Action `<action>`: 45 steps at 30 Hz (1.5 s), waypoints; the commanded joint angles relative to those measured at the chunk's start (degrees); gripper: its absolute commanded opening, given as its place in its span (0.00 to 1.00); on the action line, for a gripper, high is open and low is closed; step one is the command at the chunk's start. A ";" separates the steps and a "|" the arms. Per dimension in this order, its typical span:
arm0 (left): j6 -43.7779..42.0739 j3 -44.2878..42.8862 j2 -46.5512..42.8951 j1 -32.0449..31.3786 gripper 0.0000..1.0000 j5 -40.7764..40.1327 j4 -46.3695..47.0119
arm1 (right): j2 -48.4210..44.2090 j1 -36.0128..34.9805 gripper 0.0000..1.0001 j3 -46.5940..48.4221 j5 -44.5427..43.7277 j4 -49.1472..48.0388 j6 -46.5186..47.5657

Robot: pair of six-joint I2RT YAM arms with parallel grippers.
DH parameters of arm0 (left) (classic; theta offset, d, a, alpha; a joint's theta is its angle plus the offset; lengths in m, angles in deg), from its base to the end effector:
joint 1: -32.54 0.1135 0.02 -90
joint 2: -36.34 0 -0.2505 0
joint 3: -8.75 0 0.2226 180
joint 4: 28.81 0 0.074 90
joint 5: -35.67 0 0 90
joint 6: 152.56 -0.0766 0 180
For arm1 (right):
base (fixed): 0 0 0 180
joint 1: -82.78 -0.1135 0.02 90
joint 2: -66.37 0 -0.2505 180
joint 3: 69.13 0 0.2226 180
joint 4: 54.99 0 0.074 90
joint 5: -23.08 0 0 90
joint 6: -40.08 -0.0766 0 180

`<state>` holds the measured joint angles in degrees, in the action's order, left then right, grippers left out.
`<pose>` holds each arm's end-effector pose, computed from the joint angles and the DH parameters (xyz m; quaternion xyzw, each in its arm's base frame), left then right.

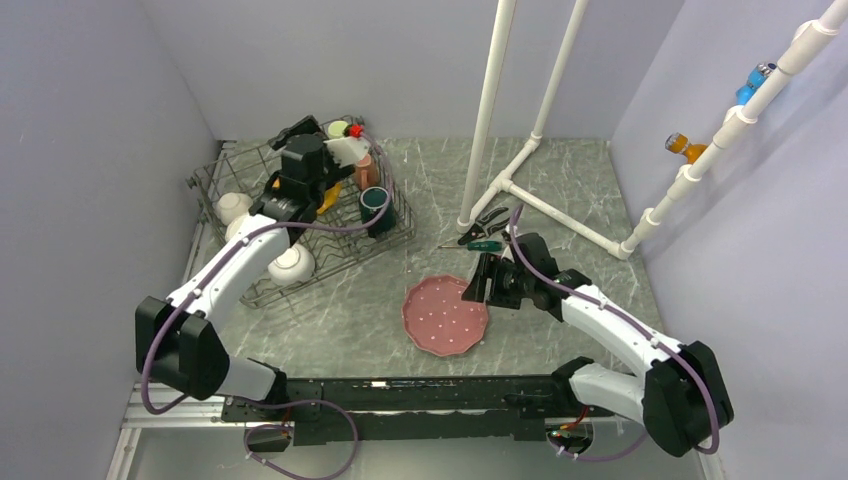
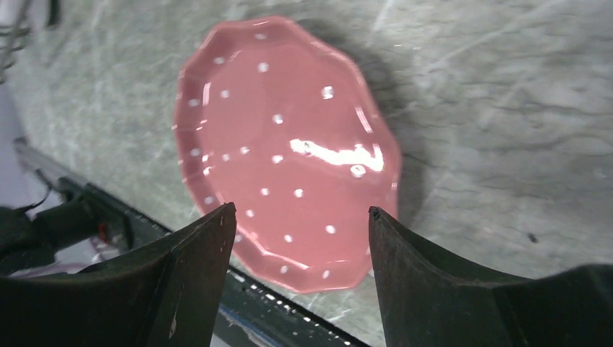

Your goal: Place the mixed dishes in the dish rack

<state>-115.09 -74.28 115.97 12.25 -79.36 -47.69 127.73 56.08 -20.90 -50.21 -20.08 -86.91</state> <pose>0.3258 -0.0859 0.3348 0.3556 0.7032 0.3298 0.5199 0.1824 0.1164 0.1732 0.0310 0.9247 0.3022 0.2293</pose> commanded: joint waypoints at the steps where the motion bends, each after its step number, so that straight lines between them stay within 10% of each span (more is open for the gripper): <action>1: 10.71 -10.40 0.01 -8.21 0.99 -4.76 -5.30 | 3.19 0.04 0.69 4.12 -9.40 5.96 0.61; 6: 29.81 -18.40 1.44 -15.30 0.99 8.26 -14.33 | 6.71 -1.46 0.66 6.37 -15.26 9.53 -1.85; 14: 51.38 -0.50 -10.36 -15.68 0.99 29.94 1.12 | 9.38 -7.26 0.62 3.03 -22.41 5.25 -6.59; 26: 49.15 1.16 -10.27 -19.10 0.99 25.21 -0.89 | 15.58 -9.86 0.47 -5.86 -20.91 -11.11 -4.38; 35: 50.19 0.21 -10.47 -19.09 0.99 25.99 -2.23 | 13.34 -9.92 0.00 -8.04 -20.98 -11.38 -4.73; 45: 49.81 0.07 -10.71 -19.09 0.99 23.35 -2.76 | -0.04 -5.47 0.00 -8.74 -8.17 -12.12 -9.51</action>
<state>-65.94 -72.56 106.31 -6.70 -54.31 -51.21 133.57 48.83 -28.88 -66.30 -31.75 -93.67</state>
